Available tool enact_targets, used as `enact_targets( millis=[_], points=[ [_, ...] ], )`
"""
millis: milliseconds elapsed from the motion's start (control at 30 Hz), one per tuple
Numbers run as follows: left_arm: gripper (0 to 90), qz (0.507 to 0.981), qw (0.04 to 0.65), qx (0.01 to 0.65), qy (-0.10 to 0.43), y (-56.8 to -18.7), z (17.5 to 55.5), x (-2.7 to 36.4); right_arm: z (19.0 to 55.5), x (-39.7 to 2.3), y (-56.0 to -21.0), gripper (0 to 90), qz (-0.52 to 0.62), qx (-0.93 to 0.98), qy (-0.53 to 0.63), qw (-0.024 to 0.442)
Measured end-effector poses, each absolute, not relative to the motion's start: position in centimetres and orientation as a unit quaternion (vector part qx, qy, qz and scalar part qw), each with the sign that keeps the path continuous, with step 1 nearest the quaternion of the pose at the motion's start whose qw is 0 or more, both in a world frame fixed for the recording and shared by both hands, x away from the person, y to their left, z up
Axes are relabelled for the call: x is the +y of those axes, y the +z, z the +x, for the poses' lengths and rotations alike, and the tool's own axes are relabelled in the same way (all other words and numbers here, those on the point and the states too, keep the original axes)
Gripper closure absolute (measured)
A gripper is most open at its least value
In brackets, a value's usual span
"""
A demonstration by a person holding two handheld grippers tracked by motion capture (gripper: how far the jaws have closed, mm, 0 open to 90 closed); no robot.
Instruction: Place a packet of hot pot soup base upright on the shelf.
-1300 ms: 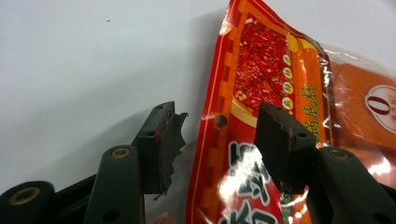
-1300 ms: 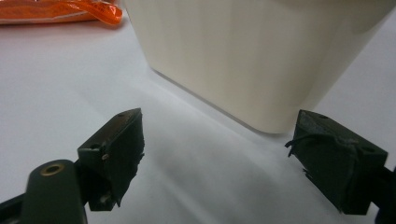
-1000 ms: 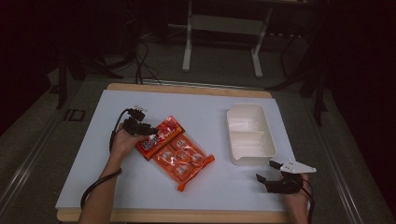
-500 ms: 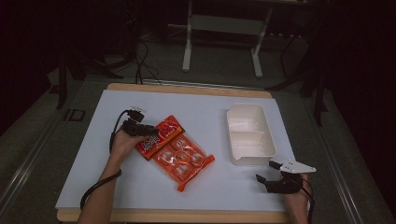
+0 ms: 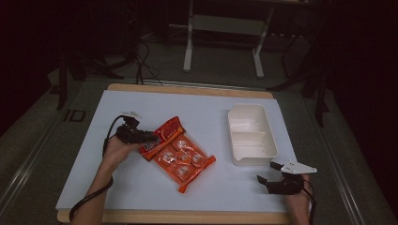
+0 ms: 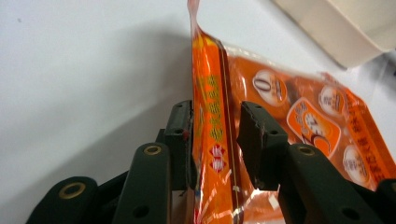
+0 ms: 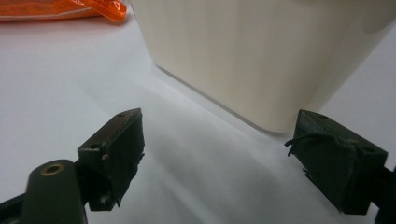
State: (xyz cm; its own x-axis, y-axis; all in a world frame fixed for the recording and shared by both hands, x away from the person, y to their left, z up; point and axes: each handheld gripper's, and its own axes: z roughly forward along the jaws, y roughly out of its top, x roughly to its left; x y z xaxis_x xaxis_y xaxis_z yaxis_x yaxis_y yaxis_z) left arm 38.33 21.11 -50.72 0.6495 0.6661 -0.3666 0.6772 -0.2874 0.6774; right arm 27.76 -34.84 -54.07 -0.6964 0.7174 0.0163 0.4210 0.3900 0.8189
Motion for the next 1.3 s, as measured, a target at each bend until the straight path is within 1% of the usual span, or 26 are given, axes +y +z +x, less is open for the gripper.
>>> enact_targets(
  millis=[233, 367, 533, 633, 800, 833, 867, 1067, 1133, 1300],
  points=[
    [63.7, 0.801, 0.419, 0.428, 0.009, -51.8, 36.9, 21.7, 27.8, -34.8, -54.1, 16.8, 0.349, 0.816, 0.427, 0.172],
    [63.7, 0.802, 0.416, 0.430, 0.005, -52.8, 36.4, 21.8, 27.8, -34.8, -54.1, 16.8, 0.349, 0.816, 0.427, 0.172],
    [61.4, 0.804, 0.405, 0.435, -0.005, -54.1, 36.3, 21.4, 27.8, -34.8, -54.1, 16.8, 0.349, 0.817, 0.426, 0.171],
    [62.0, 0.802, 0.414, 0.430, -0.008, -54.3, 36.3, 21.0, 27.8, -34.8, -54.1, 16.8, 0.348, 0.817, 0.426, 0.171],
    [67.9, 0.798, 0.417, 0.434, -0.003, -54.5, 36.6, 20.2, 27.8, -34.8, -54.1, 16.7, 0.347, 0.818, 0.426, 0.170],
    [72.3, 0.799, 0.416, 0.434, -0.001, -54.5, 36.7, 20.0, 27.8, -34.8, -54.1, 16.7, 0.347, 0.818, 0.426, 0.169],
    [72.3, 0.799, 0.416, 0.434, 0.001, -54.5, 36.7, 19.8, 27.8, -34.8, -54.1, 16.7, 0.347, 0.818, 0.426, 0.169],
    [88.0, 0.810, 0.402, 0.427, 0.016, -54.1, 36.7, 18.6, 27.8, -34.8, -54.1, 16.7, 0.347, 0.819, 0.426, 0.168],
    [90.0, 0.815, 0.392, 0.427, 0.022, -53.8, 36.6, 18.4, 27.8, -34.8, -54.1, 16.8, 0.347, 0.819, 0.426, 0.168],
    [90.0, 0.818, 0.384, 0.429, 0.020, -53.2, 36.7, 18.2, 27.8, -34.8, -54.1, 16.8, 0.346, 0.819, 0.426, 0.167]
  ],
)
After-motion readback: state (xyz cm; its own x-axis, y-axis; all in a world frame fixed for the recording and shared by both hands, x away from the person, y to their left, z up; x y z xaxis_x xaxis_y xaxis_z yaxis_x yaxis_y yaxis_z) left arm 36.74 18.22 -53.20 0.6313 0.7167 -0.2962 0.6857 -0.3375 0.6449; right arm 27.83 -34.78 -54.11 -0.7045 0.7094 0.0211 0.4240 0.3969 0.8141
